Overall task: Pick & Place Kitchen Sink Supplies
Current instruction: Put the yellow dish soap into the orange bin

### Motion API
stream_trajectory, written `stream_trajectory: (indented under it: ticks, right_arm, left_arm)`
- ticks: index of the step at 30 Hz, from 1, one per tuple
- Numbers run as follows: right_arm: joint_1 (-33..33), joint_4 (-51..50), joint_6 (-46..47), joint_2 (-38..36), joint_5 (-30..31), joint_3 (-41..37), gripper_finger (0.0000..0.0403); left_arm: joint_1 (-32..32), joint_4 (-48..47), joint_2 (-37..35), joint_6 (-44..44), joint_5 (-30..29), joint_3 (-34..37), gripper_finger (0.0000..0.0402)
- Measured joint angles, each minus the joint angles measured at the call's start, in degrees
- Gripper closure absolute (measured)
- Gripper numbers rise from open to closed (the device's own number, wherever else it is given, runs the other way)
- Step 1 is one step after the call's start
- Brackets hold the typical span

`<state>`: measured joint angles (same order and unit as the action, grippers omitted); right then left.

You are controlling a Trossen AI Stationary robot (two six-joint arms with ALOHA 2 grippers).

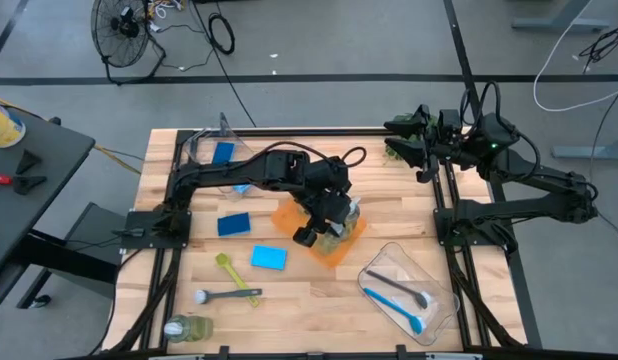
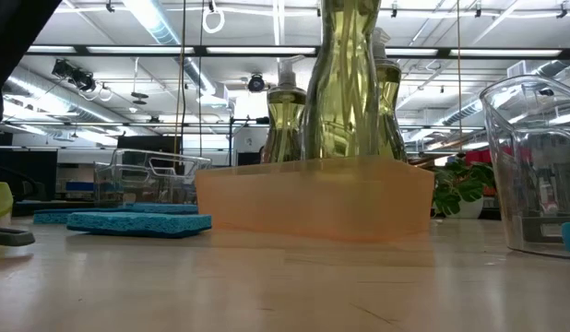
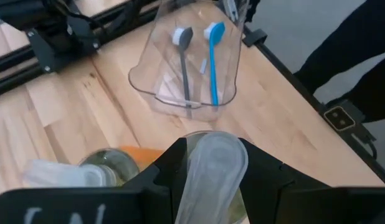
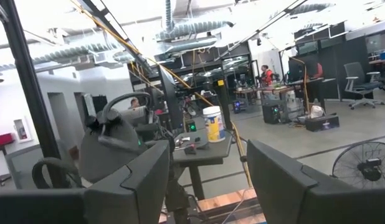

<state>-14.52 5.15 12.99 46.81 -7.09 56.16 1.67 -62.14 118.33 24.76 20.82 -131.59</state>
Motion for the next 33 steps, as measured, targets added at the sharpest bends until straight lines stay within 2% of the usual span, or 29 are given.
stream_trajectory:
  ticks: [23,28,33]
  right_arm:
    - [0.0,0.4,-1.7,0.0,0.2,0.0,0.0188]
    - [0.0,0.5,-1.7,0.0,0.2,0.0,0.0188]
    - [0.0,0.5,-1.7,0.0,0.2,0.0,0.0188]
  left_arm:
    - [-1.2,-0.8,3.9,5.4,4.3,0.0,0.0284]
    - [-1.3,-0.5,4.5,5.9,3.4,0.0,0.0284]
    - [-1.3,-0.6,4.7,6.0,2.5,0.0,0.0257]
